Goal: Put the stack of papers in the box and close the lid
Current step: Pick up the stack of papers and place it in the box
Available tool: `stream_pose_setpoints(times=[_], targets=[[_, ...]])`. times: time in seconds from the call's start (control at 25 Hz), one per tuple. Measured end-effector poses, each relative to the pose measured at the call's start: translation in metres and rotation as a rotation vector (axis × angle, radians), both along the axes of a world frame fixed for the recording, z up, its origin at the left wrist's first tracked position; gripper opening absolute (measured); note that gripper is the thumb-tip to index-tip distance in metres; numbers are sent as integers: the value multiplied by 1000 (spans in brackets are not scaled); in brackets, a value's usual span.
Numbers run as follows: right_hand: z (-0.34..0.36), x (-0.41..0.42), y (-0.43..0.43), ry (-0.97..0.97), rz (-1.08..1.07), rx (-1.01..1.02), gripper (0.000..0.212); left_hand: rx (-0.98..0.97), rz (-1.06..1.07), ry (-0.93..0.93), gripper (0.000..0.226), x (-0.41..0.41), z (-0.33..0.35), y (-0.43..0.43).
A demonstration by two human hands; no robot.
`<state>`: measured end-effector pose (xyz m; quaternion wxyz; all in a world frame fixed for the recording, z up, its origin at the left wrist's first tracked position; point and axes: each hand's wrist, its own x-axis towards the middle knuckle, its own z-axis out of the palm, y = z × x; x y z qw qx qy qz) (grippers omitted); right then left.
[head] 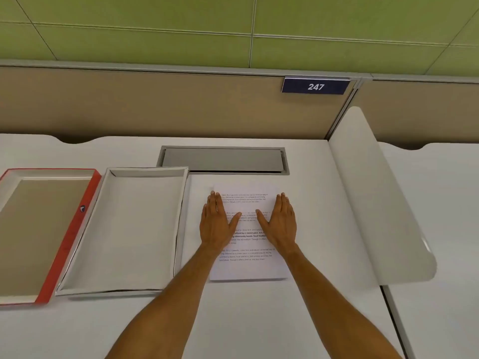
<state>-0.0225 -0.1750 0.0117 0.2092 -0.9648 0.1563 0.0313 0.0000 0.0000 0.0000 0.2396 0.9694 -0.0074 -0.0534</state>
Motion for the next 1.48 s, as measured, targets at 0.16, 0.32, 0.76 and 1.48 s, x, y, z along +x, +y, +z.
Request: stream_pose_setpoints(times=[0.16,0.32,0.76,1.48], targets=[[-6,-5,1,44,-52,7,94,-50,87,85,97,-4,-5,-5],[-10,-6,11,23,-141,-74,86,-102,272,109,100,-3,-4,-17],[5,15,13,335,-452,263,90,-149,588,501,94,16,19,-20],[10,16,12,308,-460,355,87,-314,450,475,69,17,19,-5]])
